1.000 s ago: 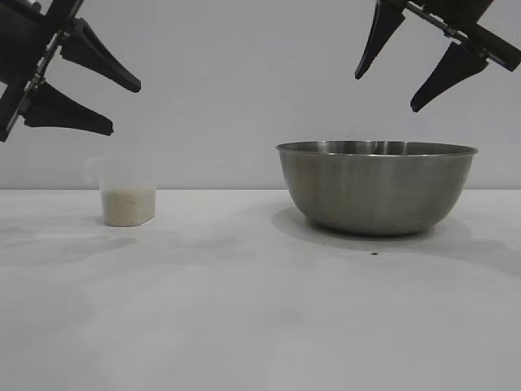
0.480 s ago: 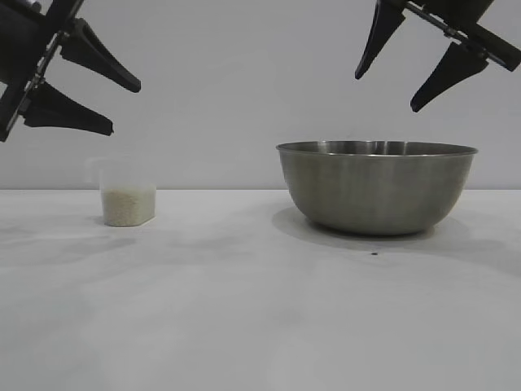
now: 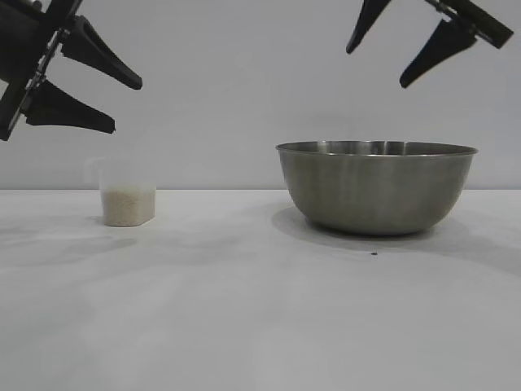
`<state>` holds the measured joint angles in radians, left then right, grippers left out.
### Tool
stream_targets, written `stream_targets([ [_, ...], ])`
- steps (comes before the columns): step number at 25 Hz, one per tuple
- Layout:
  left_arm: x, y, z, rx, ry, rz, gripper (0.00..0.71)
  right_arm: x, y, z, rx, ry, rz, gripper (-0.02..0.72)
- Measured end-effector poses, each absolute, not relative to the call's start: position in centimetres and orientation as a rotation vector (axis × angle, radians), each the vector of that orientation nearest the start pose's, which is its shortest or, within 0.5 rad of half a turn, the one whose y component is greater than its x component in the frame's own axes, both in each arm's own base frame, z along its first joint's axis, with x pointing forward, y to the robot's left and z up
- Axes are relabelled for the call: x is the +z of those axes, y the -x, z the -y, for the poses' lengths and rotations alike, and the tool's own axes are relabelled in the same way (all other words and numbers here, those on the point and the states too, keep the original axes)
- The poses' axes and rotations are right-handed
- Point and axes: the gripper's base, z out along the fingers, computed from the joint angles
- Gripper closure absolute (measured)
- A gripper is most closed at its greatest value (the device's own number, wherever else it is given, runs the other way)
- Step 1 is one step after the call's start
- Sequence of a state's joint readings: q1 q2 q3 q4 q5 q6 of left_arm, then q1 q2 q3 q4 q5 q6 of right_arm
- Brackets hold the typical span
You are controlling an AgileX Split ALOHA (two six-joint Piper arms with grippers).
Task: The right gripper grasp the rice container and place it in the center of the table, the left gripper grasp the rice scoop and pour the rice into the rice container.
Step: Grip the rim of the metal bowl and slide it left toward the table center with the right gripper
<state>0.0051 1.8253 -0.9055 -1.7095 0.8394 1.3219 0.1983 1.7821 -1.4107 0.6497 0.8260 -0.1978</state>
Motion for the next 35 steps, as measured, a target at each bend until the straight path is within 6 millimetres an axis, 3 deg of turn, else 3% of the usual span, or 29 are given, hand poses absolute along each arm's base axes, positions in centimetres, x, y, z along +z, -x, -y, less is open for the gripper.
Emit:
stream_targets([
  [8, 19.4, -35.5, 6.6, -1.162, -0.010, -2.177, 0.326, 27.7, -37.5, -10.8, 0.591, 0.202, -2.611, 0.207],
  [18, 21.2, -36.8, 6.6, -1.098, -0.132, -2.157, 0.326, 27.5, -38.0, -6.6, 0.538, 0.089, -2.650, 0.207],
  [25, 20.9, -37.2, 6.1, -0.990, -0.133, -2.189, 0.326, 27.5, -38.1, -6.3, 0.521, 0.093, -2.652, 0.207],
  [35, 24.1, -36.4, 5.0, -0.743, -0.162, -2.166, 0.326, 24.1, -39.2, -6.2, 0.494, 0.091, -2.741, 0.207],
])
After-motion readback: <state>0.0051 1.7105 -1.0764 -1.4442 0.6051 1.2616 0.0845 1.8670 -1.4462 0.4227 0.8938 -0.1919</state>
